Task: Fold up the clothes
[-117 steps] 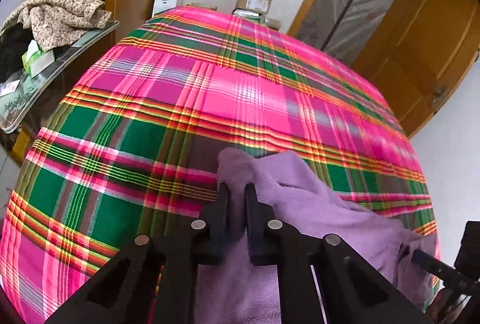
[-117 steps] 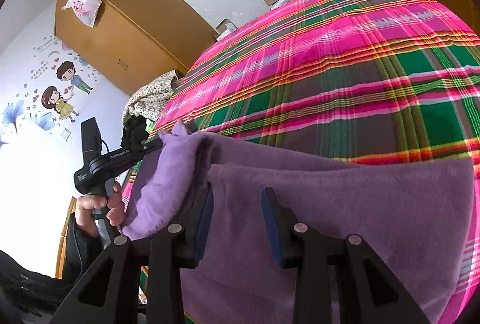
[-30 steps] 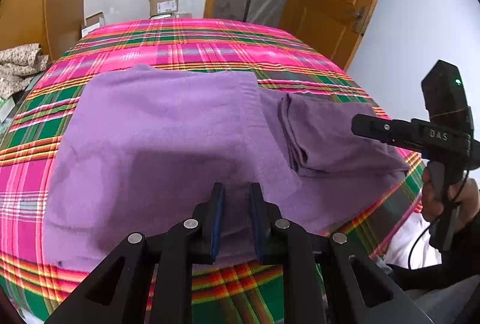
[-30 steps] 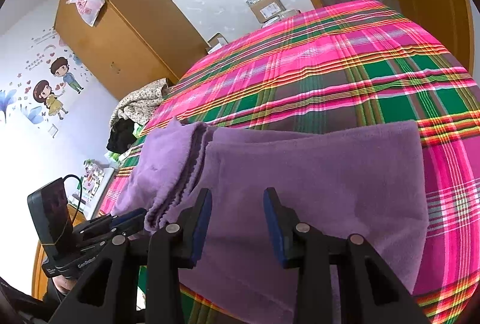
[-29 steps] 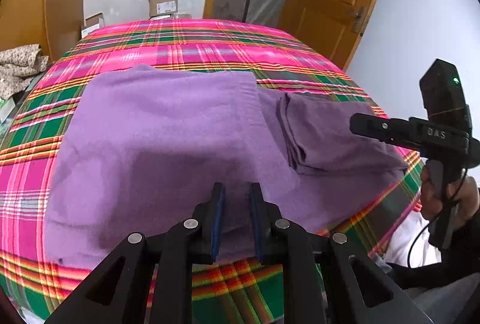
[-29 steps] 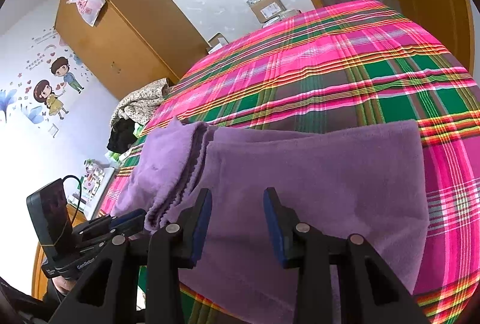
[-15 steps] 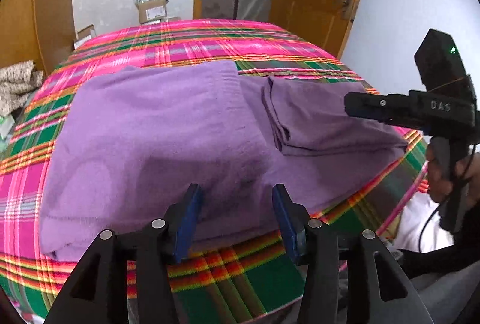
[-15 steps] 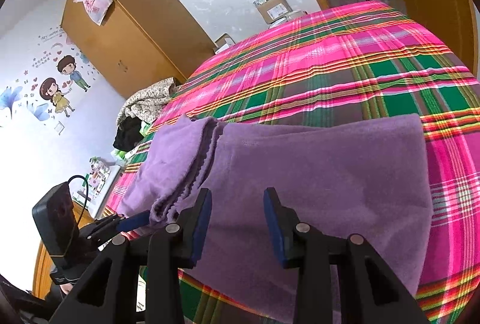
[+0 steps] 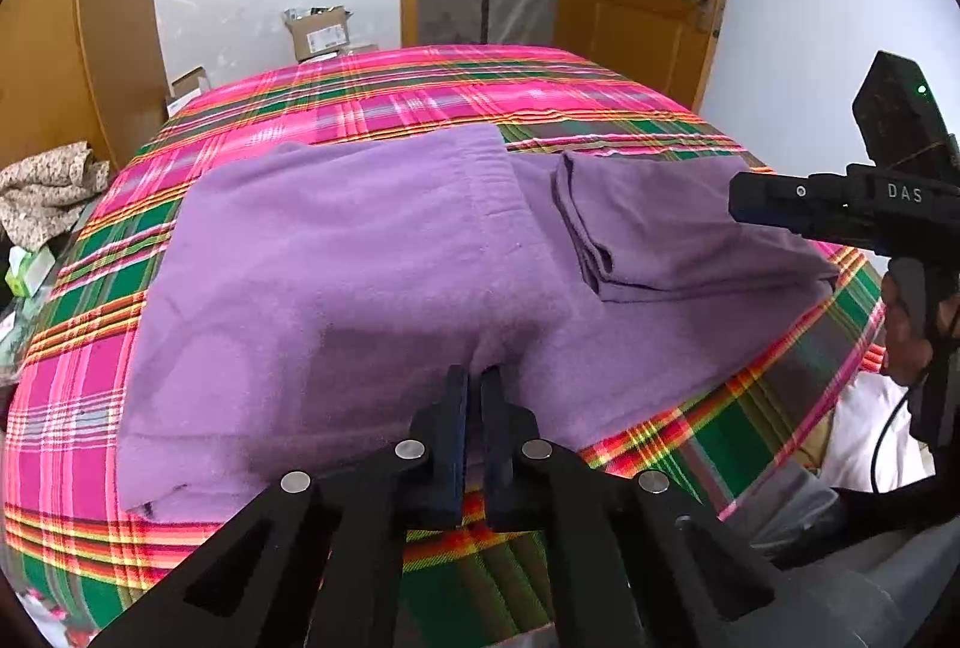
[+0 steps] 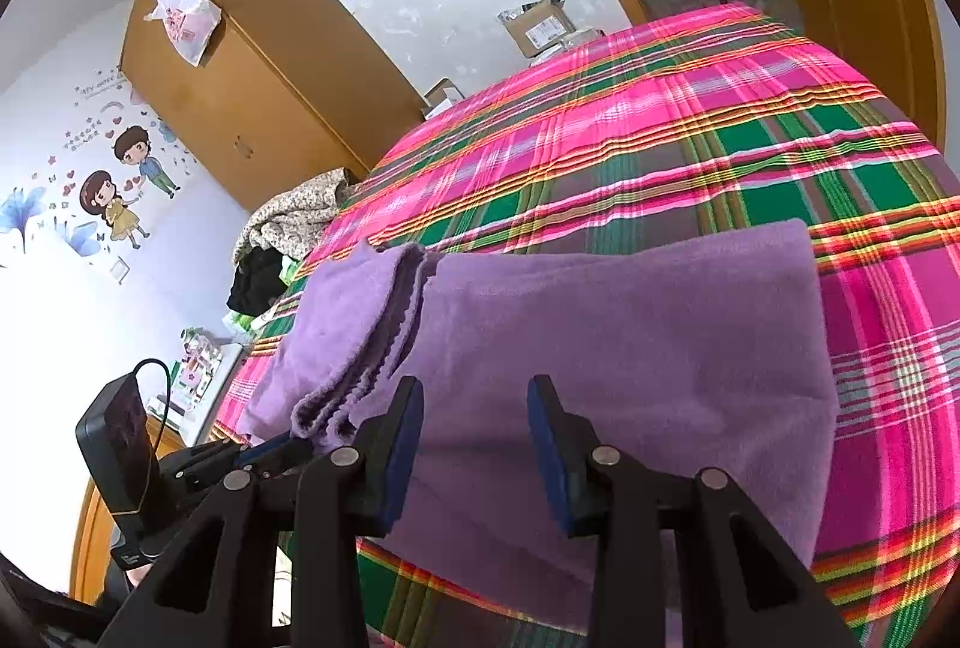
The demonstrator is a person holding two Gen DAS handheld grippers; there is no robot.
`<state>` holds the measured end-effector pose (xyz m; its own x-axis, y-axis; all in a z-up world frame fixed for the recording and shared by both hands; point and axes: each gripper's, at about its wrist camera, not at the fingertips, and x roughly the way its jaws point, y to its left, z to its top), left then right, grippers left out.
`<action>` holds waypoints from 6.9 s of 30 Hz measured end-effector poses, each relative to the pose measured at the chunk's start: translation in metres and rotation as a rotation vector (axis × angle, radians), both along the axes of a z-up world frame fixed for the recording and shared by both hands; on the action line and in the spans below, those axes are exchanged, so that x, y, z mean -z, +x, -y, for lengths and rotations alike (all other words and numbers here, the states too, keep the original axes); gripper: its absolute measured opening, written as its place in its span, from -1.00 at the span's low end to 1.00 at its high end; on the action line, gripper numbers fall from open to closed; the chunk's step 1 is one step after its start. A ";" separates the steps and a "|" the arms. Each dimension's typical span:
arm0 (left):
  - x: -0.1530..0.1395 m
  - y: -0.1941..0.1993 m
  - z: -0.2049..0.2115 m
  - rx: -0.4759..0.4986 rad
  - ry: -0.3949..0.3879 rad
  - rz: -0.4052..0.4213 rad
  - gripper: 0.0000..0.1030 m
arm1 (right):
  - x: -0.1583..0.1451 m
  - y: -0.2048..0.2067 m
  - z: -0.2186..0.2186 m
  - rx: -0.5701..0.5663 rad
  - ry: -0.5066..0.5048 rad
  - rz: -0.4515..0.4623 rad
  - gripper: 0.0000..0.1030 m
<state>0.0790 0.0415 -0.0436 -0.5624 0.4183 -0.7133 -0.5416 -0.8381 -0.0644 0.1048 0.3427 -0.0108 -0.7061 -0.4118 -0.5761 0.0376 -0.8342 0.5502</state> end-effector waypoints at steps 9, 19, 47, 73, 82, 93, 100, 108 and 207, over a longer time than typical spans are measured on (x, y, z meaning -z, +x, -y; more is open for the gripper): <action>-0.011 0.002 -0.016 0.061 0.070 -0.001 -0.49 | -0.003 0.015 -0.021 0.059 -0.013 -0.014 -0.29; -0.018 -0.008 -0.027 0.063 0.117 0.001 -0.43 | 0.006 0.047 -0.064 0.199 -0.064 0.006 -0.12; -0.027 -0.016 -0.045 0.110 0.156 0.017 -0.39 | 0.049 0.048 -0.077 0.198 -0.354 0.118 -0.56; -0.022 -0.024 -0.044 0.023 0.112 0.041 -0.38 | -0.019 0.040 -0.058 0.108 -0.278 -0.055 -0.66; -0.022 -0.027 -0.041 -0.006 0.112 0.046 -0.38 | -0.057 0.022 -0.035 0.025 -0.222 -0.124 -0.68; -0.021 -0.045 -0.044 -0.023 0.118 0.057 -0.38 | -0.102 -0.010 0.002 -0.101 -0.172 -0.194 -0.69; -0.026 -0.047 -0.028 -0.048 0.158 0.054 -0.38 | -0.128 -0.037 0.044 -0.218 -0.130 -0.220 -0.70; -0.034 -0.047 0.021 -0.166 0.200 0.033 -0.38 | -0.143 -0.069 0.107 -0.375 -0.112 -0.225 -0.70; -0.039 -0.043 0.142 -0.395 0.384 0.064 -0.61 | 0.026 -0.068 0.136 -0.567 -0.007 0.063 -0.83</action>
<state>0.0359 -0.1002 -0.0045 -0.6895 0.4212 -0.5893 -0.1762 -0.8866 -0.4276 0.0369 0.2069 -0.0364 -0.3384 -0.7200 -0.6059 0.4454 -0.6897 0.5708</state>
